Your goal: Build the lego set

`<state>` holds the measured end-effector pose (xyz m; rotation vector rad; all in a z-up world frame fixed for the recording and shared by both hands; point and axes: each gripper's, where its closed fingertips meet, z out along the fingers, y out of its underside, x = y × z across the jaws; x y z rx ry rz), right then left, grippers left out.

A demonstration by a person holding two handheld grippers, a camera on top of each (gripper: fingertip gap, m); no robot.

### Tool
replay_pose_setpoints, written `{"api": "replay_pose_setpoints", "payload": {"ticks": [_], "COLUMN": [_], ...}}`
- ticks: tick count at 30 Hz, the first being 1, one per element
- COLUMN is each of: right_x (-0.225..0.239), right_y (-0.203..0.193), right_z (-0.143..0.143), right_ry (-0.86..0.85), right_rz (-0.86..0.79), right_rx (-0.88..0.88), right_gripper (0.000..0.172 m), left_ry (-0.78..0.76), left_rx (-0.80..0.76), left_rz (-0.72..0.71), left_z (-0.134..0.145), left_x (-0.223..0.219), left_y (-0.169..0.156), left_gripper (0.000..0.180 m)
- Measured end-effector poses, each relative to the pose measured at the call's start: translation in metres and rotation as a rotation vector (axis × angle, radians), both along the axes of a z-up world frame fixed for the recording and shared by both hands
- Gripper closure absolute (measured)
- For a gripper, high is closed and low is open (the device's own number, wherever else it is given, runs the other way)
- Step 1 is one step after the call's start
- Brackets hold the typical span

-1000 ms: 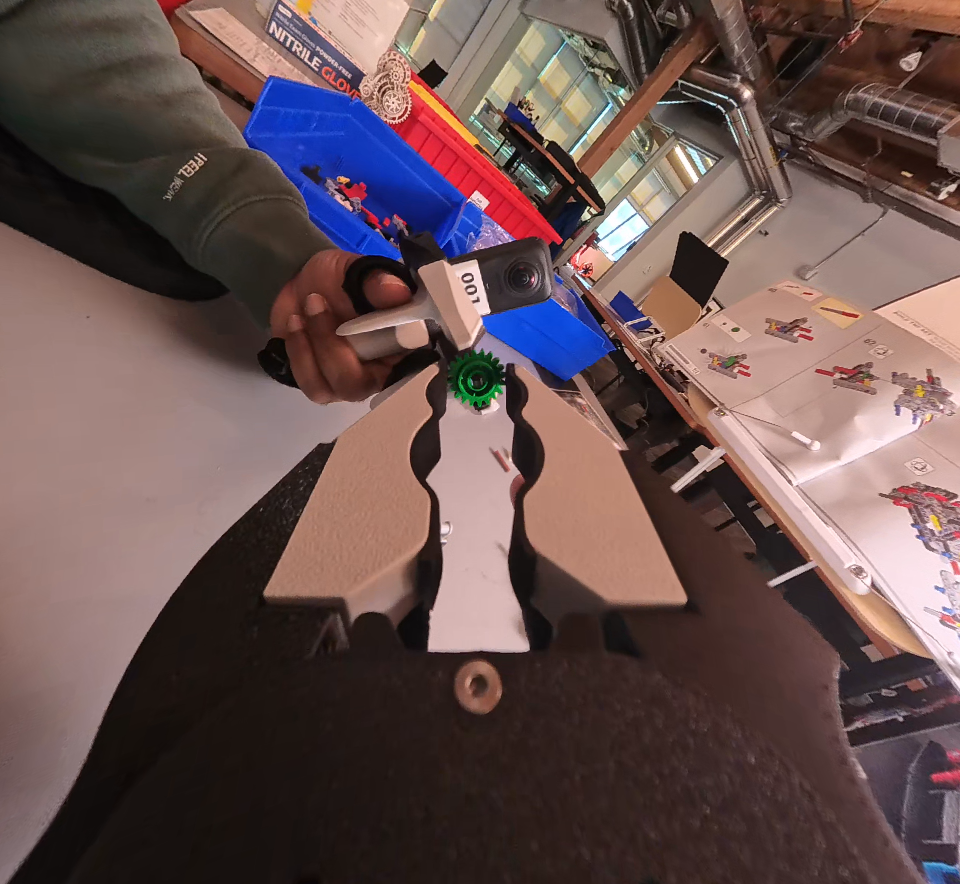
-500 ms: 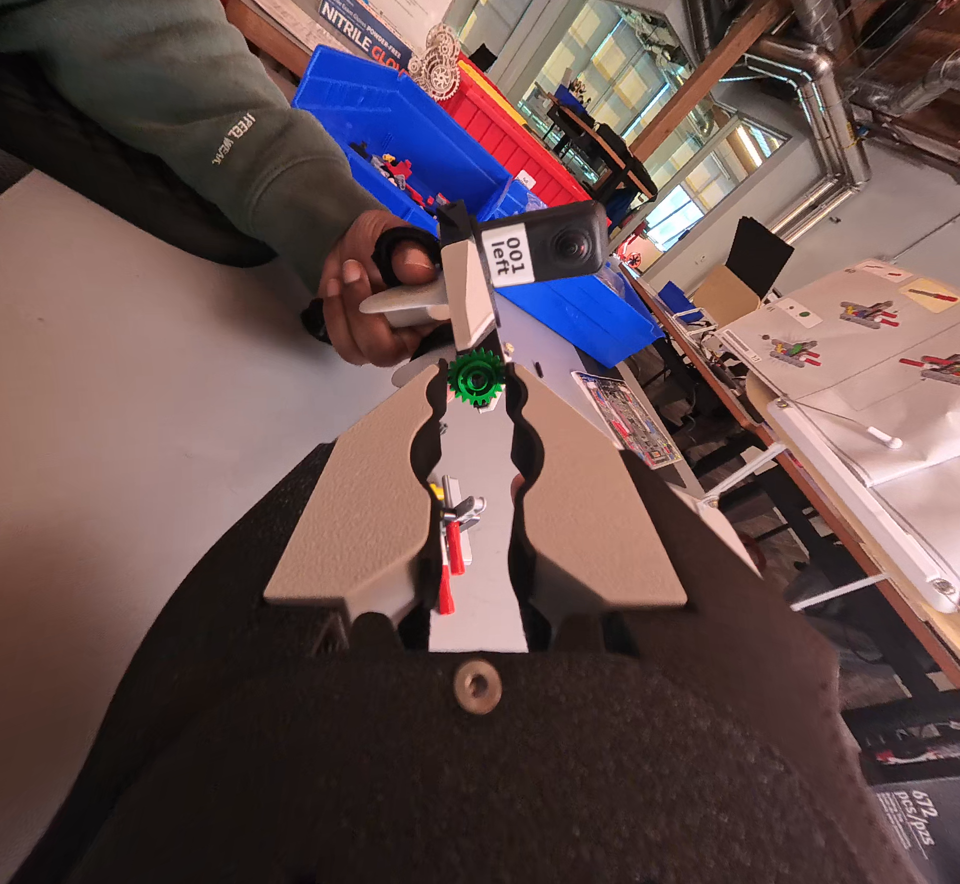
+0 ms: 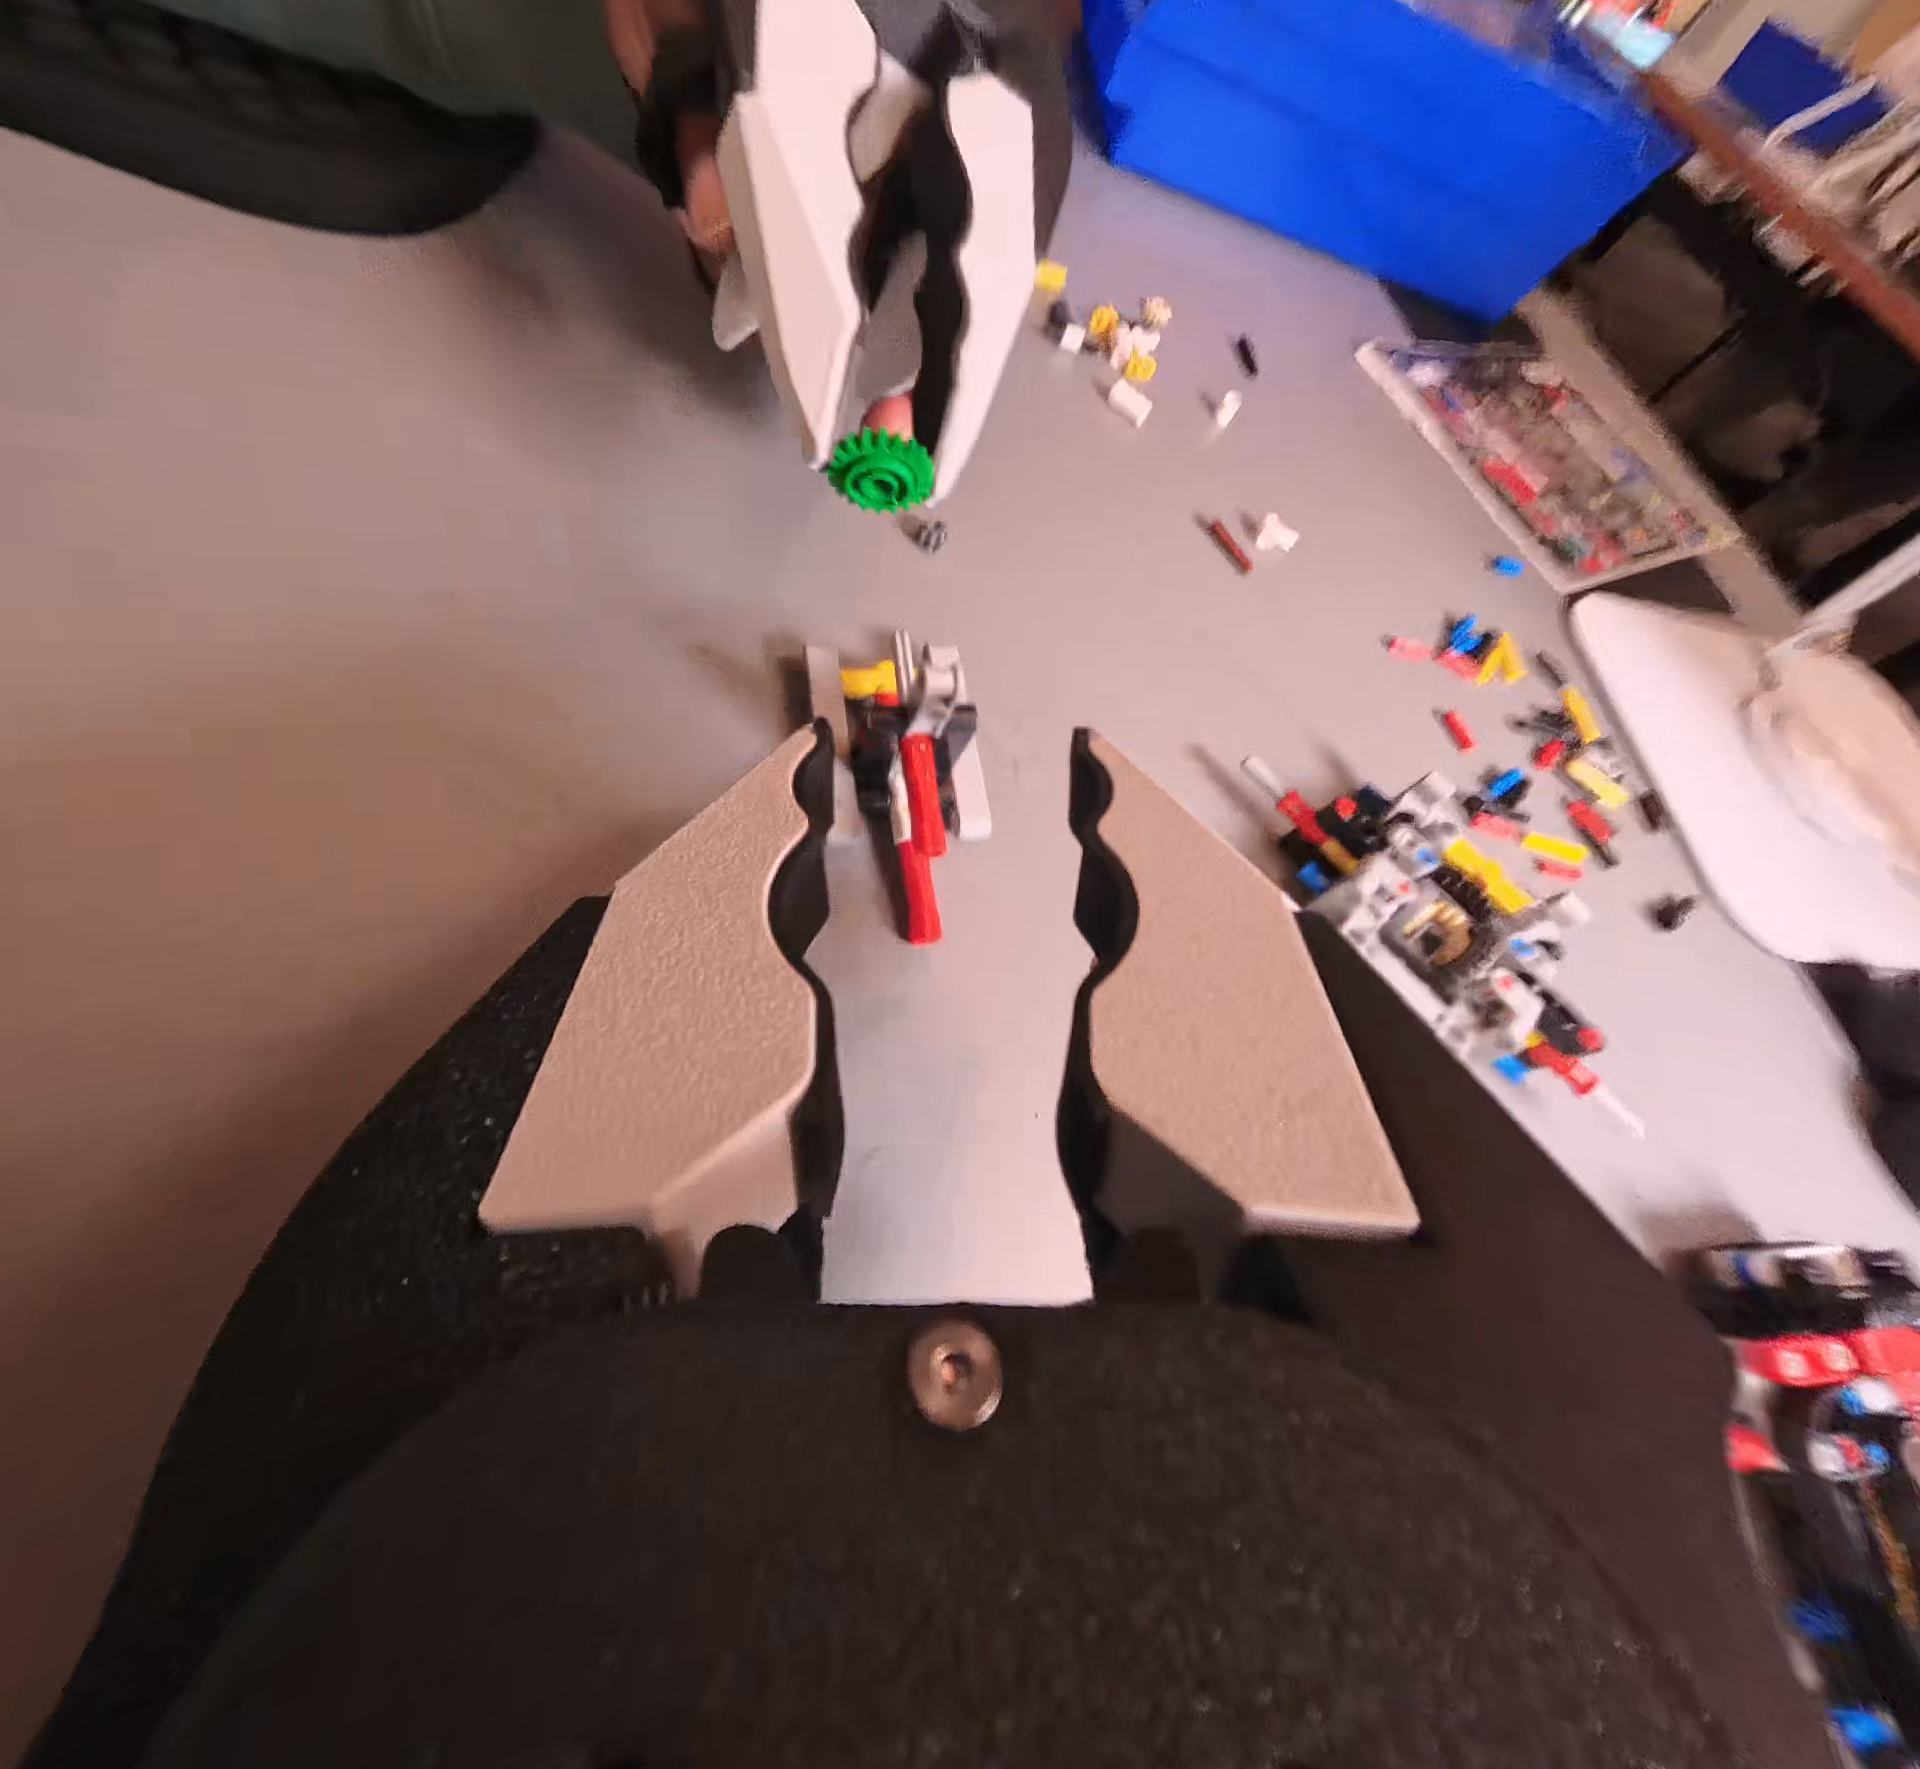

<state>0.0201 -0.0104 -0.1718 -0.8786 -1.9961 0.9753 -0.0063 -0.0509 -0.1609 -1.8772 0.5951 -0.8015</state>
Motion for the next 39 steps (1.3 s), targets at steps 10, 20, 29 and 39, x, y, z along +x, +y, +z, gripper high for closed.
{"api": "replay_pose_setpoints", "payload": {"ticks": [10, 20, 29, 39], "right_x": [-0.014, -0.008, -0.008, -0.007], "right_y": [-0.008, -0.005, -0.007, -0.012], "right_z": [-0.029, -0.035, -0.034, 0.001], "right_ry": [-0.205, -0.233, -0.214, -0.026], "right_rz": [0.083, 0.078, 0.084, 0.095], "right_rx": [-0.05, -0.008, -0.005, -0.143], "right_gripper": [0.138, 0.146, 0.168, 0.168], "left_ry": [0.115, 0.107, 0.109, 0.068], "left_rx": [0.06, 0.058, 0.046, 0.132], "left_rz": [-0.007, -0.01, 0.005, 0.019], "left_z": [-0.011, -0.011, -0.012, 0.002], "left_x": [0.003, 0.001, 0.0, 0.002], "left_y": [0.001, 0.002, 0.003, 0.005], "left_gripper": [0.161, 0.161, 0.161, 0.161]}}
